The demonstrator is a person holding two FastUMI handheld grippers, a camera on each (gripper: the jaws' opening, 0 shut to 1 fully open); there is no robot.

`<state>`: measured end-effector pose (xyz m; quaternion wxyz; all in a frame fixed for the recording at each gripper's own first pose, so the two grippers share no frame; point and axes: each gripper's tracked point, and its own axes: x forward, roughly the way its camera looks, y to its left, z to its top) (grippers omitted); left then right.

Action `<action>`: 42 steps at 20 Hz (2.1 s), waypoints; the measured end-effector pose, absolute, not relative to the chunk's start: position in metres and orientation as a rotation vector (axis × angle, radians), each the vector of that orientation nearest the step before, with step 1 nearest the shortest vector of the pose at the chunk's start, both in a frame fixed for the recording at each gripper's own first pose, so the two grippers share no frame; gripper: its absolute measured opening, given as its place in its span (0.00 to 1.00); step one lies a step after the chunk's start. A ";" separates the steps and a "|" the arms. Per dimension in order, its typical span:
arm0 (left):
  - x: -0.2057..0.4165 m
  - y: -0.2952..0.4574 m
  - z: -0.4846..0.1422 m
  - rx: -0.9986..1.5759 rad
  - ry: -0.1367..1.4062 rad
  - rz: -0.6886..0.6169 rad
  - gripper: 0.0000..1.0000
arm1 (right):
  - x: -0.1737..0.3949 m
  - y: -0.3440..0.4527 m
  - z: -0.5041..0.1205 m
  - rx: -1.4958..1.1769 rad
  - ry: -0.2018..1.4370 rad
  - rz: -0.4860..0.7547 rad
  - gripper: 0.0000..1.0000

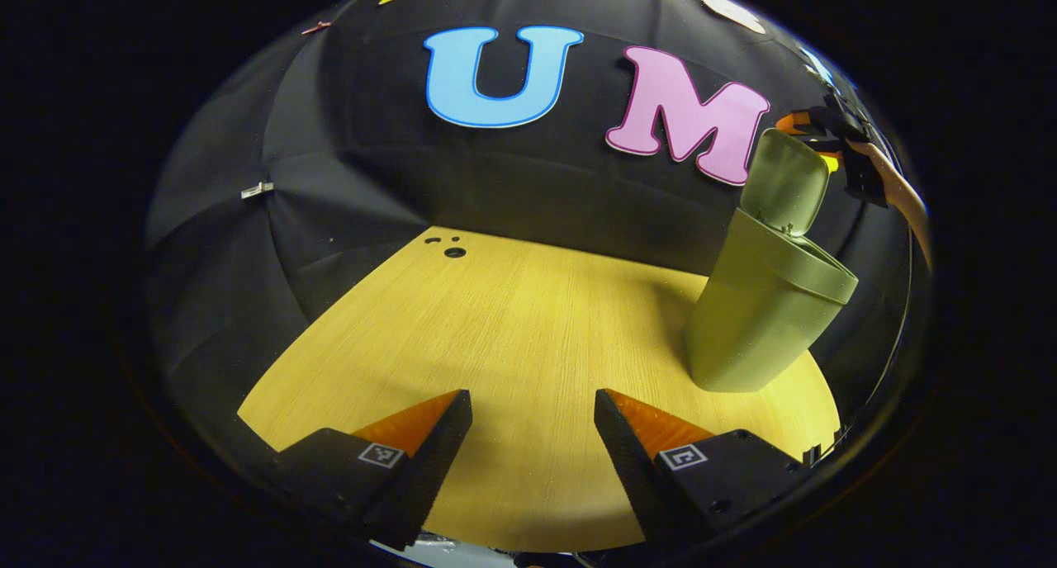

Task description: Press the lid of the desktop garbage bin to open it, pick up the crumpled paper on the desktop and throw it into the bin, then pick up the pop can on the desktop and drop it into the bin, and finally close the garbage bin lid.

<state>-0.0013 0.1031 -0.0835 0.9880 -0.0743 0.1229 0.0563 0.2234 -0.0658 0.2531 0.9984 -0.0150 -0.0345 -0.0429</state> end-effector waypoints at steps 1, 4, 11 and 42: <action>0.001 0.102 -0.079 -0.142 0.240 0.107 0.96 | 0.219 -0.065 0.251 -0.027 -0.065 -0.084 0.98; 0.008 0.092 -0.068 -0.177 0.230 0.067 0.96 | 0.203 -0.062 0.243 -0.034 -0.054 -0.086 0.98; 0.019 0.074 -0.038 -0.129 0.175 -0.032 0.96 | 0.159 -0.044 0.206 -0.058 0.002 -0.056 0.95; 0.038 0.035 -0.042 -0.113 0.234 0.030 0.96 | 0.107 -0.041 0.039 -0.018 0.109 -0.009 1.00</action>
